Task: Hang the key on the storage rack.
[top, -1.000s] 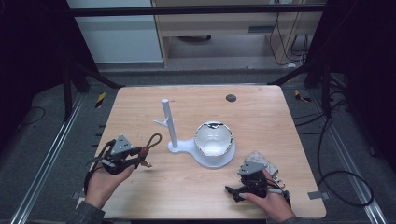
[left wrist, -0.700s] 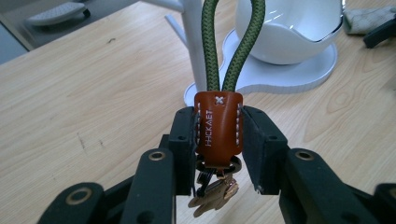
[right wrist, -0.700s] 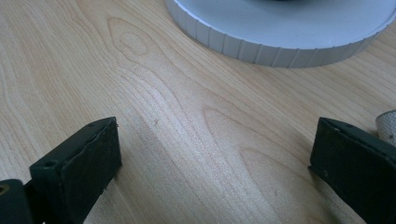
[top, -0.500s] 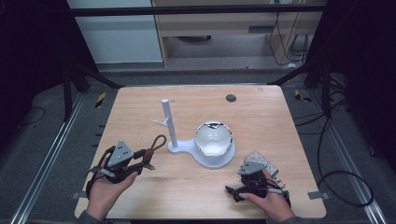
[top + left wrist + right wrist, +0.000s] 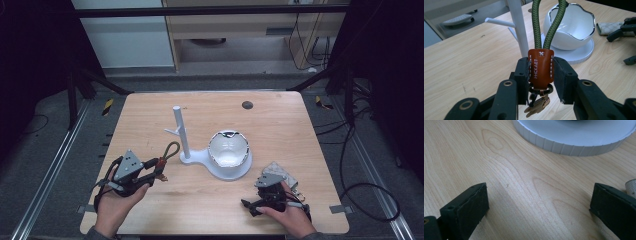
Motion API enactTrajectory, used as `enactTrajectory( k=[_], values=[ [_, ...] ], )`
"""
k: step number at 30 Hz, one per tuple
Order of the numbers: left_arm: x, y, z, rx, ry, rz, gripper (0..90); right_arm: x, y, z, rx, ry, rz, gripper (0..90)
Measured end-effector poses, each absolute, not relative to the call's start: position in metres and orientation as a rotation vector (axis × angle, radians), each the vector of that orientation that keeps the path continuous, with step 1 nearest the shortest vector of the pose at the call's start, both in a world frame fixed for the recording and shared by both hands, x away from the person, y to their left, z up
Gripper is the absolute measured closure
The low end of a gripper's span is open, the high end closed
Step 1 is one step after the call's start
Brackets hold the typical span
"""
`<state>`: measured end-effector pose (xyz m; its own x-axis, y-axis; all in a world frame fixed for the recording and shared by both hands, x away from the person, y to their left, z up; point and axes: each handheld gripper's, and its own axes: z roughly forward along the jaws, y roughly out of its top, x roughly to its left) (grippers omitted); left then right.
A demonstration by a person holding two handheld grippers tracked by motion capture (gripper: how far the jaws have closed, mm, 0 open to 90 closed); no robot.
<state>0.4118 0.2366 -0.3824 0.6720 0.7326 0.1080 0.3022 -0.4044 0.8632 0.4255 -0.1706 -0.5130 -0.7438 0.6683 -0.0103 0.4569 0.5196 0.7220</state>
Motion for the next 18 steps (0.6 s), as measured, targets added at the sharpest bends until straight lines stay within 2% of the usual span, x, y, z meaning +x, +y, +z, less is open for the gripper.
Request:
enactTrajectory(
  k=[18],
  values=[
    [0.413,0.227,-0.369,1.961,0.78,0.626,65.5,0.425,-0.171,-0.513,0.943,2.477,1.051,1.8]
  ],
)
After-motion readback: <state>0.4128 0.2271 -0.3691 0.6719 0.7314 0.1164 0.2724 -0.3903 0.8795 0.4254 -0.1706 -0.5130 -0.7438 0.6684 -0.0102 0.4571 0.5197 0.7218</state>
